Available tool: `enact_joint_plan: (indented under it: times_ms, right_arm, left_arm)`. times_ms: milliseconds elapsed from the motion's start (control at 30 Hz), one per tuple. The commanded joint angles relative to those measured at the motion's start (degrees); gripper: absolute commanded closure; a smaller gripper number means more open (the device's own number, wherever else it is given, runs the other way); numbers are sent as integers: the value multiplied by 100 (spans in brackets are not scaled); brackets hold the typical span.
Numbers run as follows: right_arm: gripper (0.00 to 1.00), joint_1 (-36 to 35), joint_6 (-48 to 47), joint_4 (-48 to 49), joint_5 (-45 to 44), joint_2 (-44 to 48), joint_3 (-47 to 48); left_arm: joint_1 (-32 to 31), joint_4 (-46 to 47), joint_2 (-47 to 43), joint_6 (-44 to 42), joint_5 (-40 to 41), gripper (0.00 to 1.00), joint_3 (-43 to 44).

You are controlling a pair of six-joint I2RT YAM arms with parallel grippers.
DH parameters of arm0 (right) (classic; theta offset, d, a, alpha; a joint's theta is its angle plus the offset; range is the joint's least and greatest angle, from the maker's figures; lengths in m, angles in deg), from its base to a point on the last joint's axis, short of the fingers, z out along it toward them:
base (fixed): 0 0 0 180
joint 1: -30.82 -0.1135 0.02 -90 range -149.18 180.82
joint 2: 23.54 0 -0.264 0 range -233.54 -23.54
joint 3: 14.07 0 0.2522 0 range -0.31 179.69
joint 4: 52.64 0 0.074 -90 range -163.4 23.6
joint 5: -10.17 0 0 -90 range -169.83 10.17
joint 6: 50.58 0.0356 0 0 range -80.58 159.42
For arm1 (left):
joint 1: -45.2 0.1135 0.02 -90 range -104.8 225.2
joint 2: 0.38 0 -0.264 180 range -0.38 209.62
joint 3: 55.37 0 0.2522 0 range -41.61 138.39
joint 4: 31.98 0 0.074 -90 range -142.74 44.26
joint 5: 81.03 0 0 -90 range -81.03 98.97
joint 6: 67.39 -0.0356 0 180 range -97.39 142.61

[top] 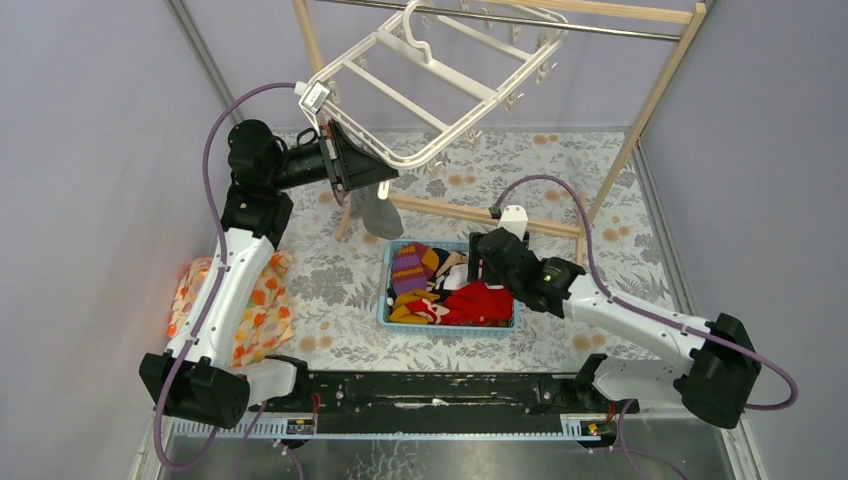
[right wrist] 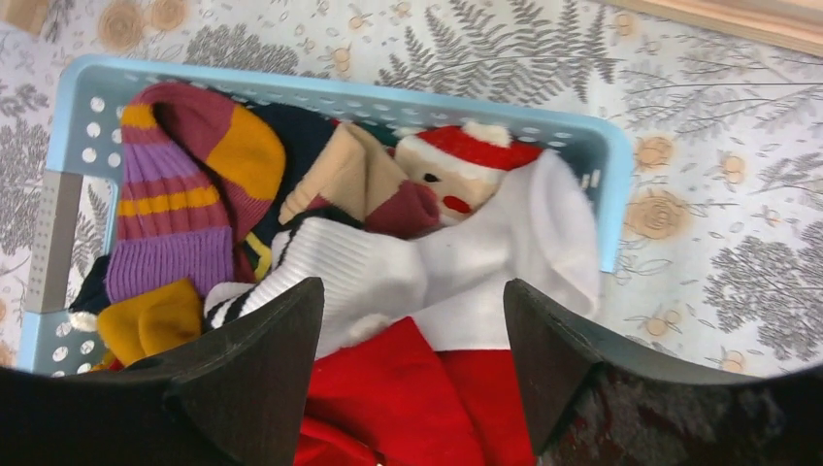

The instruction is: Clip the socks to the hanger

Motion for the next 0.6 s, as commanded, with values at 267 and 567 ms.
enact_joint_plan:
  times_ms: [267,567]
  right_arm:
    - [37,590,-81,-415,-739,464,-203]
    - [50,700,-492,-261,-696,-184,-195]
  left_arm:
    - [53,-184,-50,-213,-87,100,57]
    - [70,-165,-65,-183,-100,100,78]
